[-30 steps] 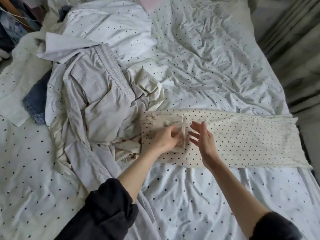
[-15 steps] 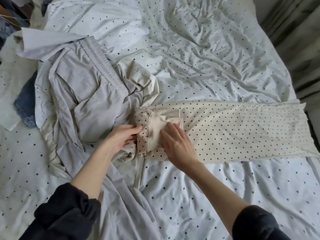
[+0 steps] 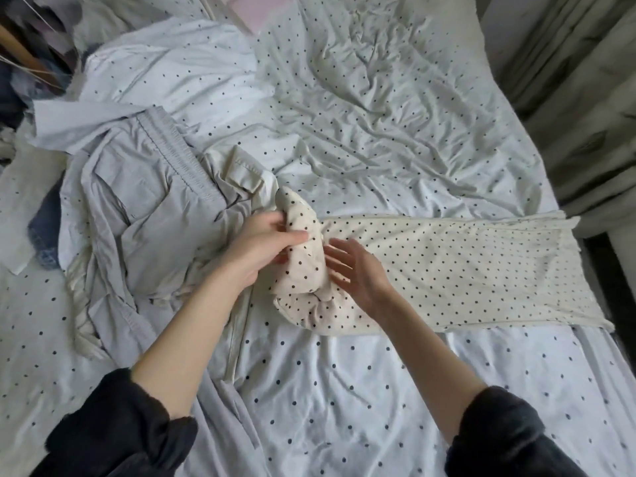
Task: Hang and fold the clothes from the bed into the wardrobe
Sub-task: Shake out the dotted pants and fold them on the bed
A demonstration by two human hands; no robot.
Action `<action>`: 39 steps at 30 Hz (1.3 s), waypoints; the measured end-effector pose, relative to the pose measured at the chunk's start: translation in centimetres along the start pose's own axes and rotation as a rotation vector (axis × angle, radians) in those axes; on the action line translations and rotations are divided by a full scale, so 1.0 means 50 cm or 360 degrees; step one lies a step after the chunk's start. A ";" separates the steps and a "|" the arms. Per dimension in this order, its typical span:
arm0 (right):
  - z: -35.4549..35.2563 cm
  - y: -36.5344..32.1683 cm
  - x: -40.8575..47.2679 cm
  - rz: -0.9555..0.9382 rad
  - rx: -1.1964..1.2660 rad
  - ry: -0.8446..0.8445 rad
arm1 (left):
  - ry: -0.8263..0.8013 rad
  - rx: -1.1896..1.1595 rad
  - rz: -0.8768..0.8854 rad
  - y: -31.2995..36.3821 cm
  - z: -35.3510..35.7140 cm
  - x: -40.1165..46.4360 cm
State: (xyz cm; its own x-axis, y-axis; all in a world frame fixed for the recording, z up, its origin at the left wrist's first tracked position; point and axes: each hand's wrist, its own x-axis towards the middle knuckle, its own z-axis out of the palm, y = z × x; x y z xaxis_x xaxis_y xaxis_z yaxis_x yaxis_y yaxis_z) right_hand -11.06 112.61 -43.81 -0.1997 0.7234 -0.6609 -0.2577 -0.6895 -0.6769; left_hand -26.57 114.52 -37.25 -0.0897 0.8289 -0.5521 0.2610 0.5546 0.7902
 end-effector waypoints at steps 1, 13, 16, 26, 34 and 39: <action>-0.034 -0.011 -0.001 0.0042 0.0131 0.0018 | -0.0012 0.0059 0.0037 0.015 0.038 0.003; -0.293 -0.007 -0.034 -0.0509 -0.1055 0.0485 | 0.0449 0.0339 0.0004 -0.063 0.244 0.063; -0.268 0.005 -0.024 -0.0921 -0.1439 0.0411 | 0.0569 0.0216 -0.0297 -0.094 0.196 0.076; -0.228 0.025 -0.024 -0.0579 -0.1605 -0.0022 | 0.0201 -0.0083 -0.0453 -0.099 0.176 0.061; -0.045 0.010 -0.022 -0.0512 -0.1532 -0.0440 | 0.0461 0.0101 -0.0248 -0.040 0.005 0.000; 0.008 -0.017 -0.012 -0.0319 -0.1060 -0.0647 | 0.0497 0.0355 -0.0073 0.011 -0.034 -0.036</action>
State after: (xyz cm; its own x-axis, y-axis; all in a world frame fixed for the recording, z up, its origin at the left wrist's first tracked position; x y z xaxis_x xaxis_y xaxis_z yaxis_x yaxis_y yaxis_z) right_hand -11.08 112.79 -42.69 -0.5710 0.7034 -0.4232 0.2669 -0.3285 -0.9060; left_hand -27.88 113.45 -35.35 -0.3858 0.8051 -0.4505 0.4494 0.5905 0.6704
